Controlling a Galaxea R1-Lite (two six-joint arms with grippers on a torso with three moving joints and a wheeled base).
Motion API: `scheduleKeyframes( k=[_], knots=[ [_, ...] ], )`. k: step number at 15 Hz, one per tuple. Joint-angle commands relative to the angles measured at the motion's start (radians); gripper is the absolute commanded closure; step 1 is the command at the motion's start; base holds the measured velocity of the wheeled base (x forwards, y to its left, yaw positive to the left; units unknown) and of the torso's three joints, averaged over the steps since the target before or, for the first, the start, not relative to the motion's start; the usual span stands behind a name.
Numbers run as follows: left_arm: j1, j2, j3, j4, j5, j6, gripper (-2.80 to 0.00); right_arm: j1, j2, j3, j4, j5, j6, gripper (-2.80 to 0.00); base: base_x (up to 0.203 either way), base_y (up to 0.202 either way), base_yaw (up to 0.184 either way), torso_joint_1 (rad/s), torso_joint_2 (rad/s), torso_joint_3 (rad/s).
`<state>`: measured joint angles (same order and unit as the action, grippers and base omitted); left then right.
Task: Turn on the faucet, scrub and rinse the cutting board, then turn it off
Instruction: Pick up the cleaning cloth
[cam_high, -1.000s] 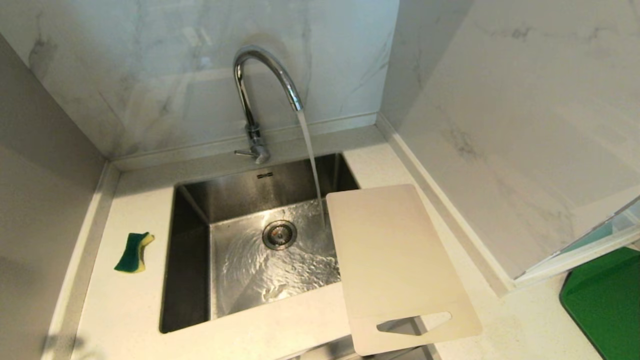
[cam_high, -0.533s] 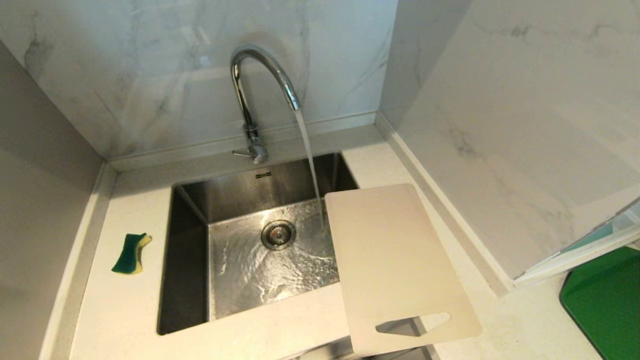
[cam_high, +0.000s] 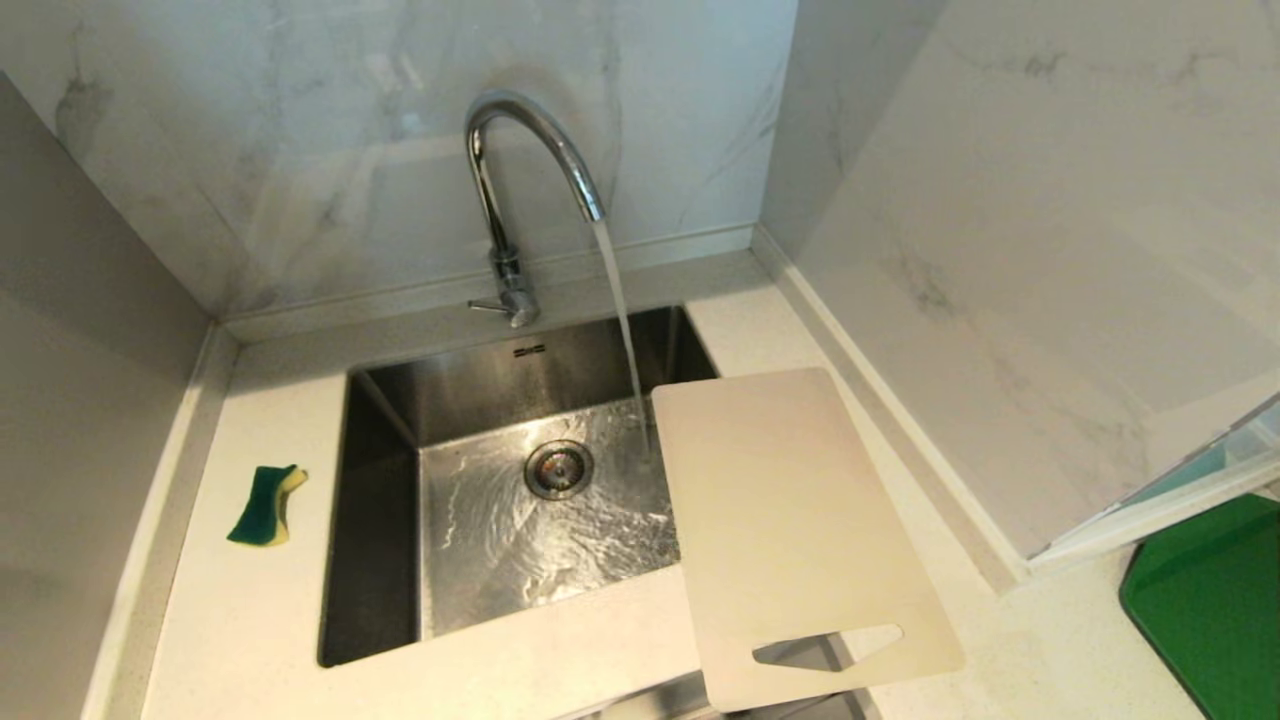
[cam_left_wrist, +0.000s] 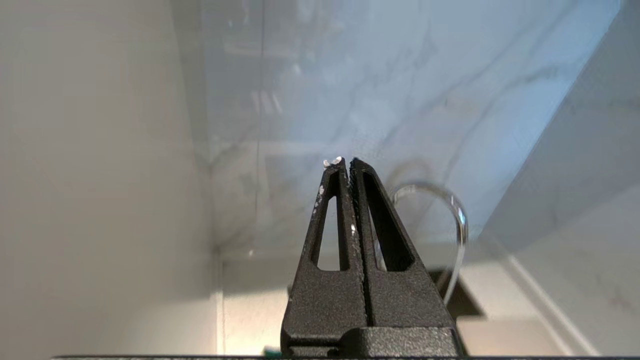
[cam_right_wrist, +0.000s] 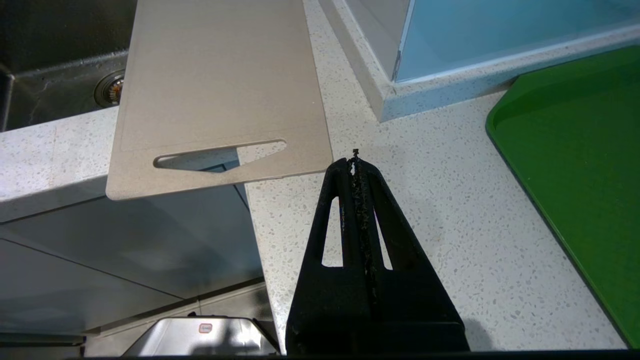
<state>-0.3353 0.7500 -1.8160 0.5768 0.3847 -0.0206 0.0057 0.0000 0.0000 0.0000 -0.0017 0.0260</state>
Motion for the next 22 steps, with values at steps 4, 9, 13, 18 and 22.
scheduleKeyframes(
  k=[4, 9, 13, 18, 22],
  knots=[
    [0.003, 0.19, -0.053, -0.145, -0.007, -0.002, 0.0, 0.0, 0.0, 0.0, 0.0, 0.0, 0.0, 0.0, 0.0, 0.0, 0.0, 0.0, 0.0, 0.0],
    [-0.001, 0.278, -0.126, -0.153, -0.007, -0.051, 0.0, 0.0, 0.0, 0.0, 0.0, 0.0, 0.0, 0.0, 0.0, 0.0, 0.0, 0.0, 0.0, 0.0],
    [-0.002, 0.294, -0.126, -0.158, -0.009, -0.062, 0.0, 0.0, 0.0, 0.0, 0.0, 0.0, 0.0, 0.0, 0.0, 0.0, 0.0, 0.0, 0.0, 0.0],
    [-0.039, 0.301, -0.124, -0.15, -0.009, -0.112, 0.0, 0.0, 0.002, 0.0, 0.0, 0.0, 0.0, 0.0, 0.0, 0.0, 0.0, 0.0, 0.0, 0.0],
    [-0.099, 0.315, -0.123, -0.147, -0.021, -0.136, 0.0, 0.0, 0.0, 0.0, 0.0, 0.0, 0.0, 0.0, 0.0, 0.0, 0.0, 0.0, 0.0, 0.0]
  ],
)
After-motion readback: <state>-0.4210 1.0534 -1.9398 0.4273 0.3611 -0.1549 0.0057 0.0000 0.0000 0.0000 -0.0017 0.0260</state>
